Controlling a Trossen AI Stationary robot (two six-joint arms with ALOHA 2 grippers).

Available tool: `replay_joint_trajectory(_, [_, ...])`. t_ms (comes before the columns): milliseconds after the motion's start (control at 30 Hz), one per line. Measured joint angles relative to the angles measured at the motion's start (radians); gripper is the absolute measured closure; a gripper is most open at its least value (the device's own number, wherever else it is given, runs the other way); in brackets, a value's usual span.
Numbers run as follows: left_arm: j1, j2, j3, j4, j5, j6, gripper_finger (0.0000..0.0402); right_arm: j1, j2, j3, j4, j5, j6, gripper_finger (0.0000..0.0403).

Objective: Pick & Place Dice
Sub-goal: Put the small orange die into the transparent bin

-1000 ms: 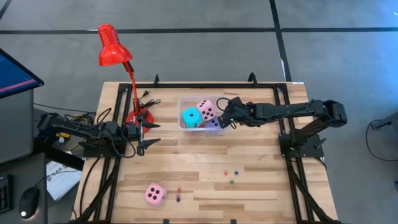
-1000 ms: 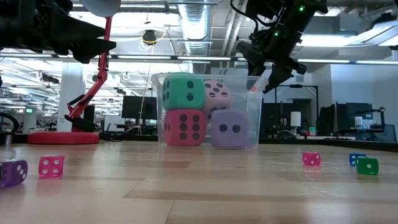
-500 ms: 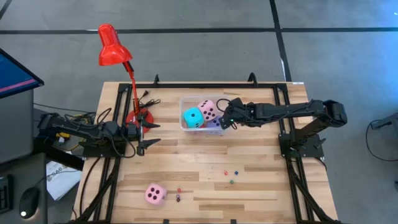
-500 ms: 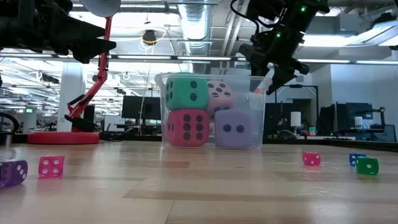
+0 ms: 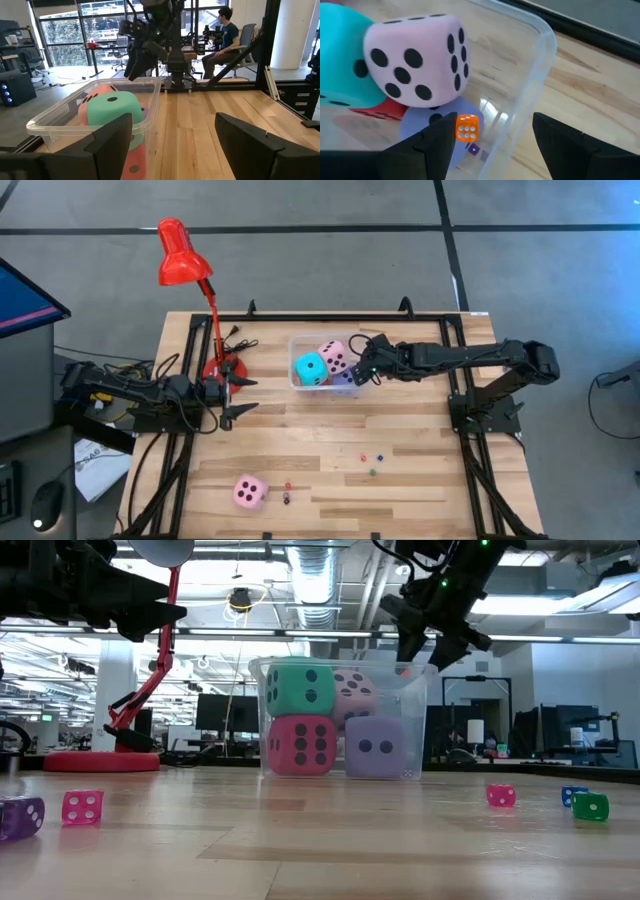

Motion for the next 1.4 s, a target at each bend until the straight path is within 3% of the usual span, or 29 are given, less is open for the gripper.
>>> replay_joint_trajectory(300, [0.0,0.0,0.0,0.0,-0.001,0.0,0.0128,0.008,0.013,0.004,-0.078,-0.014,0.027,0.0148])
replay_joint_trajectory(533, [0.0,0.0,0.0,-0.001,-0.005,0.0,0.0128,0.005,0.011,0.004,-0.011,-0.018,0.012,0.0148])
replay_joint_trajectory(767, [0.0,0.0,0.0,-0.001,-0.005,0.0,0.0128,0.0,0.011,0.004,-0.144,-0.033,0.095,0.0148])
replay_joint_trajectory(967, [0.0,0.0,0.0,0.0,-0.004,-0.003,0.0128,0.0,0.011,0.004,0.005,-0.02,-0.004,0.0148])
replay_joint_trajectory(1200, [0.0,0.0,0.0,0.0,-0.004,-0.007,0.0128,-0.001,0.011,0.004,-0.099,-0.03,0.076,0.0148])
replay_joint_trajectory(1400, [0.0,0.0,0.0,0.0,-0.003,-0.007,0.0128,0.014,0.012,0.004,-0.004,-0.045,0.009,0.0148])
